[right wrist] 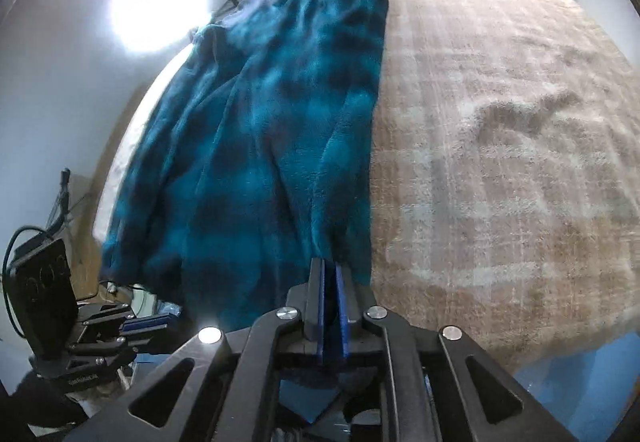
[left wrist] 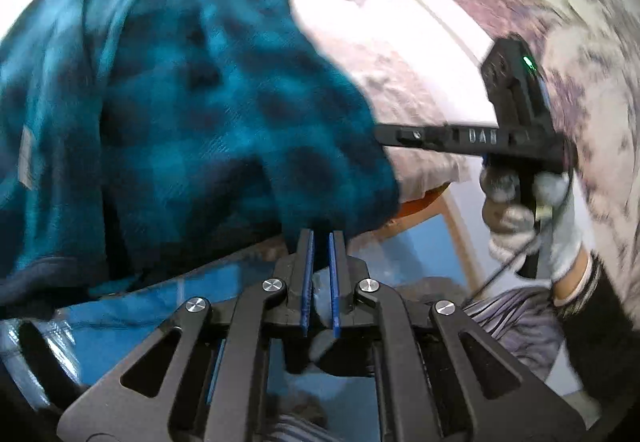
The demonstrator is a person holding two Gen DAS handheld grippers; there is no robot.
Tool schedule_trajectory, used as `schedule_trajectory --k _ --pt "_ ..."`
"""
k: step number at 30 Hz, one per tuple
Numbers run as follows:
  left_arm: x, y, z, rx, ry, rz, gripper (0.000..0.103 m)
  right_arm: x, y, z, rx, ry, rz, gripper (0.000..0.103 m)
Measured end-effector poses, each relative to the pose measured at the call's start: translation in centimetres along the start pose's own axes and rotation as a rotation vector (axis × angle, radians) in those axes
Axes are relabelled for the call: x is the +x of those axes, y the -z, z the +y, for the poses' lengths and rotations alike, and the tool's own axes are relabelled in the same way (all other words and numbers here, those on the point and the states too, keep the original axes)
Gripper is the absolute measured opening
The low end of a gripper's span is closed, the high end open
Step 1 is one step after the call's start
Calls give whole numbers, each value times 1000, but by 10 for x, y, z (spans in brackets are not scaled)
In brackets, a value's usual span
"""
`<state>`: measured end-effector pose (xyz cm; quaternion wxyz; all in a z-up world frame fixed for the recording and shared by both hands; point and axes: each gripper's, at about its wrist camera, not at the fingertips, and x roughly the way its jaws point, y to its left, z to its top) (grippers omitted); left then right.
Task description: Fold large clothes
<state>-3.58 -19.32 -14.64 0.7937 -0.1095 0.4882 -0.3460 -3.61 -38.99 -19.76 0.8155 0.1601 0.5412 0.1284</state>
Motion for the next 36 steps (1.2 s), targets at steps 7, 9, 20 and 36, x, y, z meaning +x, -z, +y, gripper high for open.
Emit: schedule_trajectory --k 7,9,20,36 --pt "8 -5 -78 278 -145 -86 56 -82 6 -20 76 -100 -286 35" --pt "25 -6 -98 352 -183 -92 56 -95 8 -31 119 -100 -336 38" --pt "123 -14 -108 434 -319 20 57 -123 10 -83 287 -180 -449 38" --pt "66 -36 -68 206 -46 -78 14 -53 -55 -76 233 -124 -328 38"
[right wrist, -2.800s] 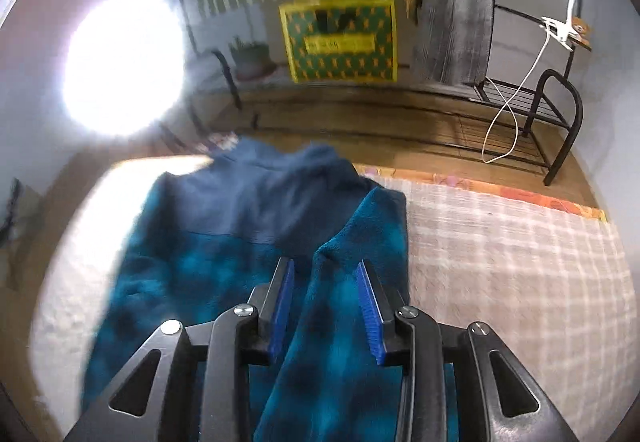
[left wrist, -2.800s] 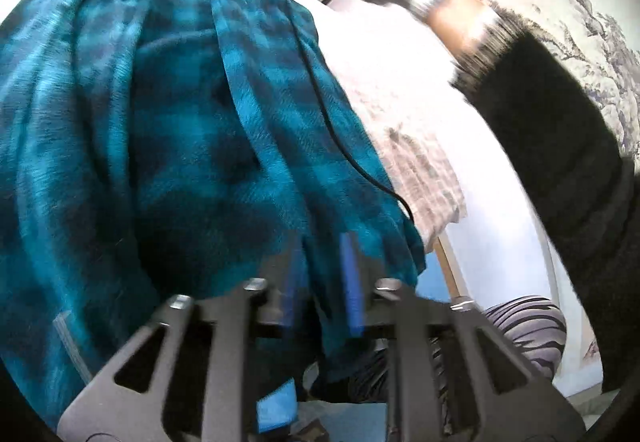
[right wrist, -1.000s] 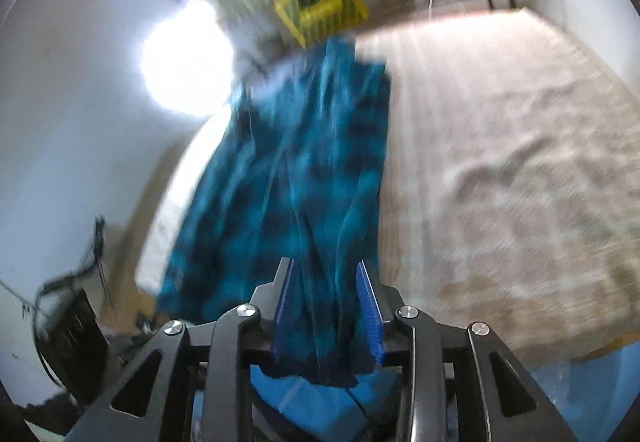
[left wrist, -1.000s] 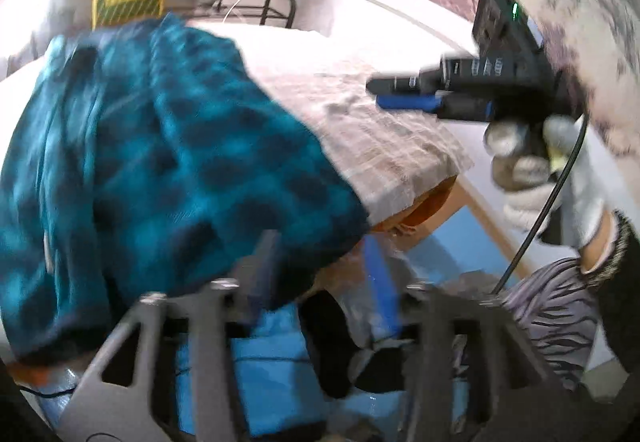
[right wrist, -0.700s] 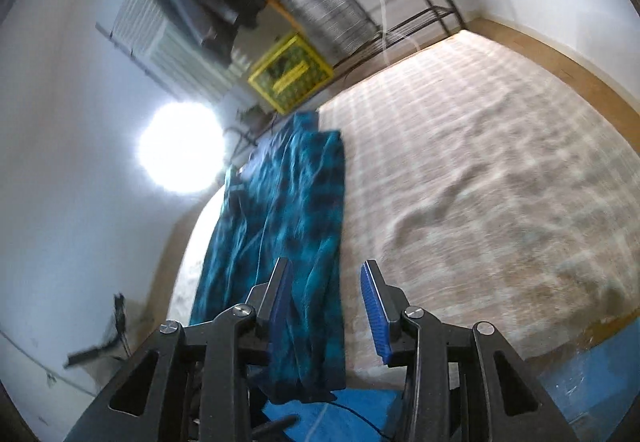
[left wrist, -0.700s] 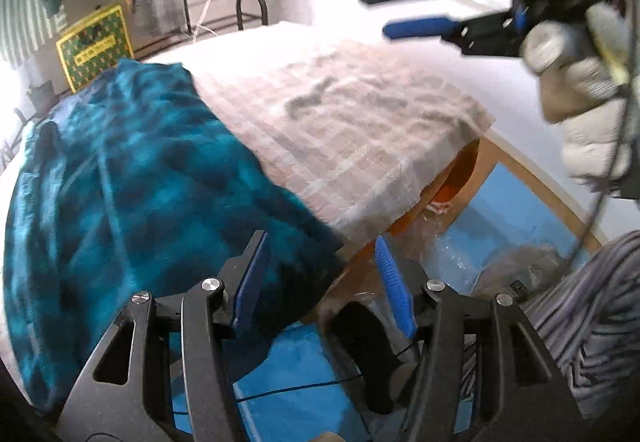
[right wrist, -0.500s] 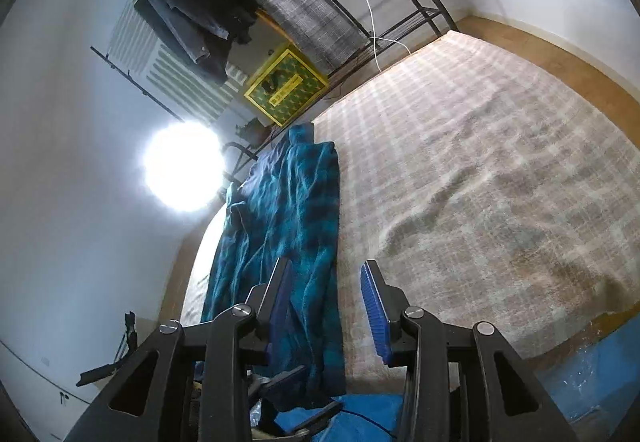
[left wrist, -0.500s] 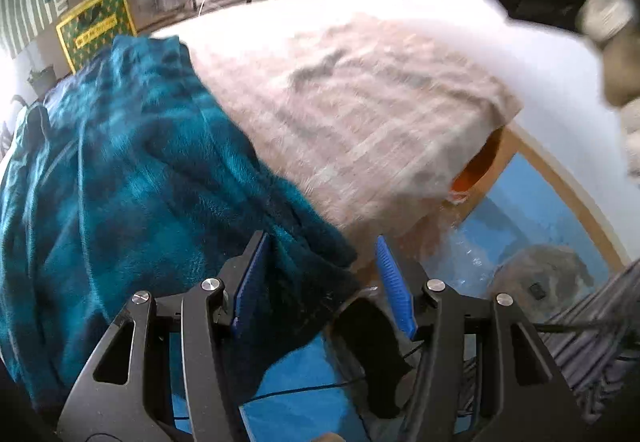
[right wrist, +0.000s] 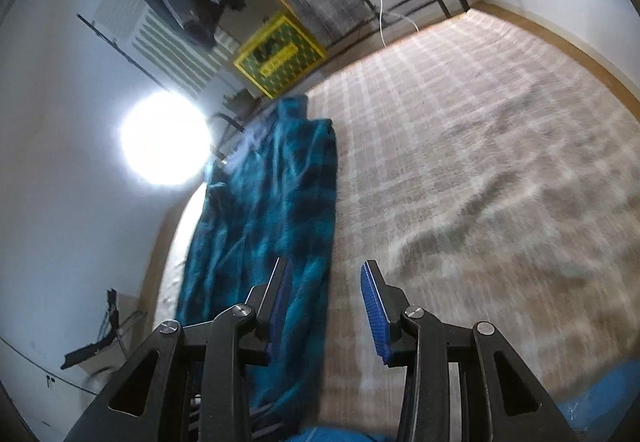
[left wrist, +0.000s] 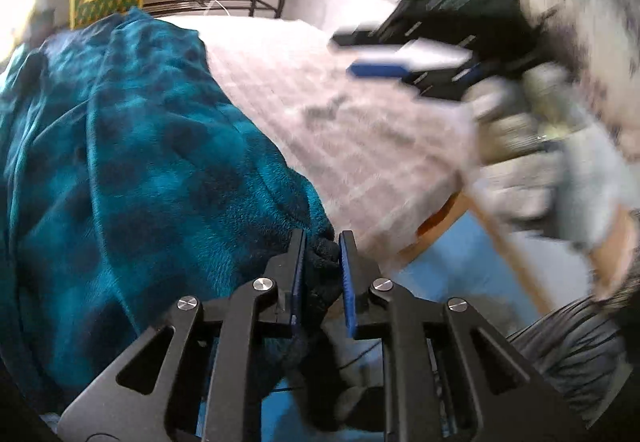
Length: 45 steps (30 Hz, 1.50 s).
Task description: Fold large clothes
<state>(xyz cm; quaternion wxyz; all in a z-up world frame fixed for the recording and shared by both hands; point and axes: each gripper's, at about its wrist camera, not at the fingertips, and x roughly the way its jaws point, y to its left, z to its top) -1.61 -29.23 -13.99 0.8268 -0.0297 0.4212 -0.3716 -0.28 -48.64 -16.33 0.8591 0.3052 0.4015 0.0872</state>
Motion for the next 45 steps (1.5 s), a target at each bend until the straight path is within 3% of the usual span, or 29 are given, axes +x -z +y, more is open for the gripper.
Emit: schedule_trajectory --k 4,6,14,22,25,29,38,45 --pt "-23 -5 10 -86 45 -54 14 49 -23 -3 36 -14 61 41" --pt "-30 -7 13 -106 56 -65 14 69 -34 -3 53 -20 72 48" --pt "-47 -4 21 -171 82 -98 14 138 -65 -5 130 -10 83 49" --pt "-57 -3 30 -216 96 -122 14 186 -88 5 169 -53 94 48" --pt "-58 -2 32 -226 101 -123 14 201 -91 14 150 -46 125 38" --pt "-63 1 39 -243 106 -130 14 209 -91 27 103 -23 138 11" --pt "-83 21 60 -324 92 -154 14 189 -98 78 -21 91 88 6" --pt "-105 43 87 -403 88 -171 14 186 -97 171 -283 210 42 6"
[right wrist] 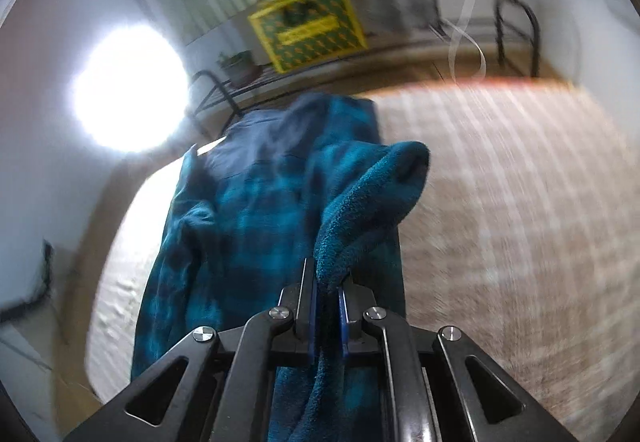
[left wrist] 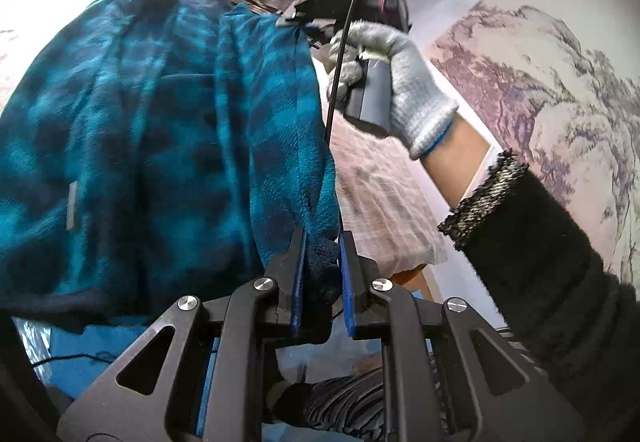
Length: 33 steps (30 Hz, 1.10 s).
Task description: Fold large clothes
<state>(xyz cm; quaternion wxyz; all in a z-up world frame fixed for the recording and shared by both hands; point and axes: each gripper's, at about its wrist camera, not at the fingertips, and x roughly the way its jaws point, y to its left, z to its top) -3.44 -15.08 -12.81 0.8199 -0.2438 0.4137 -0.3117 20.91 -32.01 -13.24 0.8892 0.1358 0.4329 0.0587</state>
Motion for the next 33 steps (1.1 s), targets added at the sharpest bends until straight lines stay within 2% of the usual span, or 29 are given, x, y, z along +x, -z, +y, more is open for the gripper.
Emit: schedule_trajectory --k 6,13,16,20,23,26,28,33 --pt "-18 6 32 -76 -1 -17 14 13 -3 88 -248 123 13 6" --pt "-31 7 70 -163 -21 -33 14 76 25 186 -545 270 74 5" --pt "-33 9 84 -194 -31 -31 14 102 40 205 -620 313 108 5" --pt "-35 10 91 -204 -33 -30 14 124 48 203 -634 322 143 6" --pt "-36 9 91 -193 -38 -30 14 129 53 197 -619 272 170 11" --pt "-37 10 86 -176 -42 -31 14 114 45 191 -574 141 179 28" --pt "-38 10 82 -161 -48 -36 14 90 34 182 -507 25 170 29" --pt "-42 12 78 -151 -49 -43 14 2 16 141 -279 -126 62 32"
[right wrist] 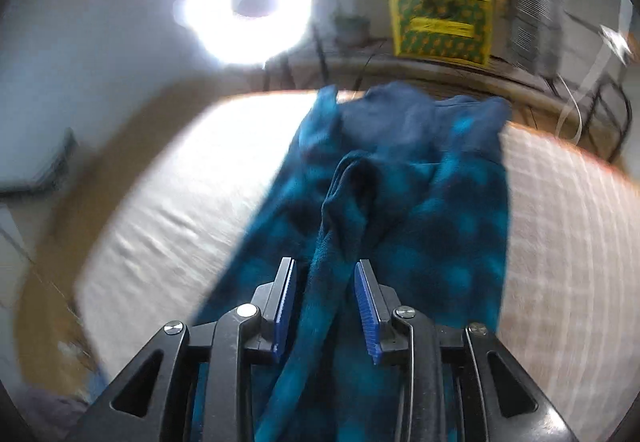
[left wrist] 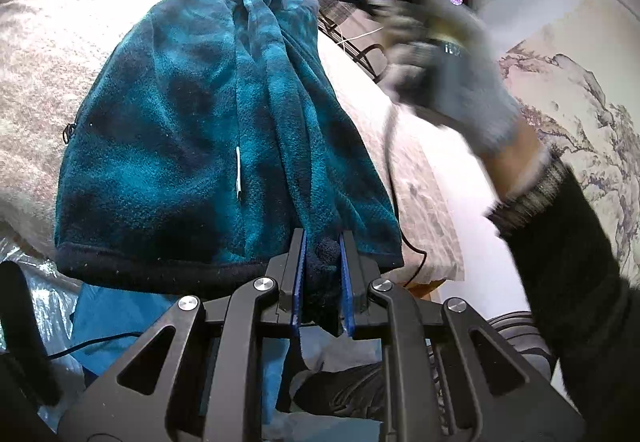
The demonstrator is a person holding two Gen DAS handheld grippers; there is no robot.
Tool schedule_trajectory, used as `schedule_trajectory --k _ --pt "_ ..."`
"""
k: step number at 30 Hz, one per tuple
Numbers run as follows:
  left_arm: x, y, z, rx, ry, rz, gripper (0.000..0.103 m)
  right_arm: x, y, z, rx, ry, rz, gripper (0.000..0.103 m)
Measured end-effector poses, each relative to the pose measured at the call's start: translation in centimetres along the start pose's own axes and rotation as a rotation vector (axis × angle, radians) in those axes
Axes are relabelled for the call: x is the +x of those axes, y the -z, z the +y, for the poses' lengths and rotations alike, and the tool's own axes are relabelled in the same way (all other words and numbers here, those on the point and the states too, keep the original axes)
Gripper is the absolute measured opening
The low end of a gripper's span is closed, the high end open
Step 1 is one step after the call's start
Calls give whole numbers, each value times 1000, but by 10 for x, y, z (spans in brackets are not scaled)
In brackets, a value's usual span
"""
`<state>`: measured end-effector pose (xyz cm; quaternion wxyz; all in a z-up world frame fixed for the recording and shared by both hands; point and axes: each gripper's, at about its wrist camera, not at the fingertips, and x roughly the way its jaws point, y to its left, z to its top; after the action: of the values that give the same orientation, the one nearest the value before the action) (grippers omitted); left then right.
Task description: Fold large clothes
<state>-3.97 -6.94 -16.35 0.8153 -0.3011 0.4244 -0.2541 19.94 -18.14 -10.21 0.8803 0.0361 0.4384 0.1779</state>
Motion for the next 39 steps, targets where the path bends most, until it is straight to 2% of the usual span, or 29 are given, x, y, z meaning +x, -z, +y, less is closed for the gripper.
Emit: schedule_trajectory --k 3,7,9,13,16,18,20,23,24,26,27,29,31,33,35,37,39 --pt "-2 0 2 -25 -3 -1 14 -53 28 -16 76 -16 -18 33" --pt "-6 -1 8 -25 -15 -8 14 -83 87 -18 40 74 53 37" --pt "-9 -2 8 -22 -17 -12 14 -90 121 -21 34 98 89 47" --pt "-12 0 8 -19 -22 16 14 -81 178 -39 91 63 218 47" --pt "-22 6 9 -5 -43 37 15 -81 205 -45 125 17 244 48" --pt "-33 6 6 18 -67 25 20 -81 217 -53 194 -42 244 49" --pt "-42 1 2 25 -66 -1 42 -80 226 -63 271 -99 241 52" --pt "-40 -14 -4 52 -75 -28 45 -73 236 -71 322 -157 256 54" --pt "-35 -20 -5 46 -74 -27 45 -69 236 -70 318 -170 266 46" --pt "-20 -31 -4 25 -61 -2 45 -65 235 -65 307 -213 271 16" --pt "-11 -35 -5 23 -52 16 45 -66 232 -61 295 -195 261 8" --pt "6 -39 -12 56 -50 53 20 -82 225 -54 262 -162 212 6" --pt "17 -36 -16 110 -81 68 15 -109 217 -50 229 -151 131 5" --pt "28 -31 -16 159 -125 84 12 -123 217 -54 225 -124 99 5" --pt "39 -24 -9 179 -163 113 11 -105 229 -58 242 -78 172 5" --pt "42 -20 -5 175 -164 122 11 -81 239 -57 238 -26 258 5" --pt "37 -20 -9 209 -170 123 11 -74 242 -57 233 -17 274 5"
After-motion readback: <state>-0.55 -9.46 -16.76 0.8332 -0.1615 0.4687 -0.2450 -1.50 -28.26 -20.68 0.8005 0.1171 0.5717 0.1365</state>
